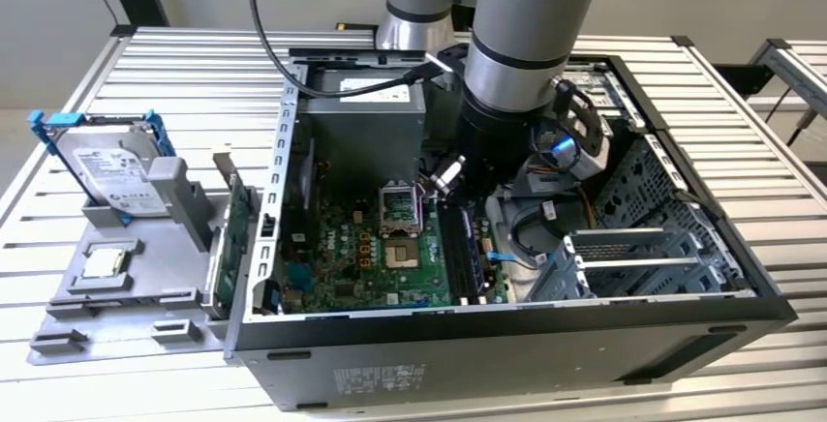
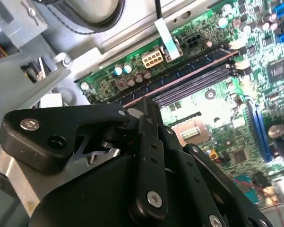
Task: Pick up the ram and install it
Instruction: 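Insert the ram into the slot, then press down the ram until it locks into place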
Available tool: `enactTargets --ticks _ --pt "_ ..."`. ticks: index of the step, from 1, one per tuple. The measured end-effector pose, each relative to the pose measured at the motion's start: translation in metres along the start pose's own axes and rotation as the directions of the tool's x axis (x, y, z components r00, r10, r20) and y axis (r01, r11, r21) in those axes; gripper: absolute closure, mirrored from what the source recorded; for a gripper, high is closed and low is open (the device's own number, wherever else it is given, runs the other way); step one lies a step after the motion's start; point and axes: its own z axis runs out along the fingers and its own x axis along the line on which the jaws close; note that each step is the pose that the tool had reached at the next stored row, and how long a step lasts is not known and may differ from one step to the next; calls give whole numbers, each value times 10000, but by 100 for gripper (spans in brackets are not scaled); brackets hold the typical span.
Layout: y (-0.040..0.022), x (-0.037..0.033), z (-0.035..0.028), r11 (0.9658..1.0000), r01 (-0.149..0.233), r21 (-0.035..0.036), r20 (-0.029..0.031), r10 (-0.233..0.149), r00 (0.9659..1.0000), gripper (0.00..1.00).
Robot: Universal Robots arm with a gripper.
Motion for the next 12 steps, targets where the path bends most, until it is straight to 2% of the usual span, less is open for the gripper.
enactTargets --ticks 1,2,5,9,12 --pt "0 1 0 9998 175 -6 -1 -175 9998 100" --pt "1 2 0 9985 539 -19 -3 -539 9985 100" --pt "1 2 0 9941 1087 -38 -5 -1087 9941 100" --pt "1 2 0 9842 1769 -62 -7 -1769 9842 100" --pt "1 2 0 9747 2232 -81 -9 -2232 9748 100"
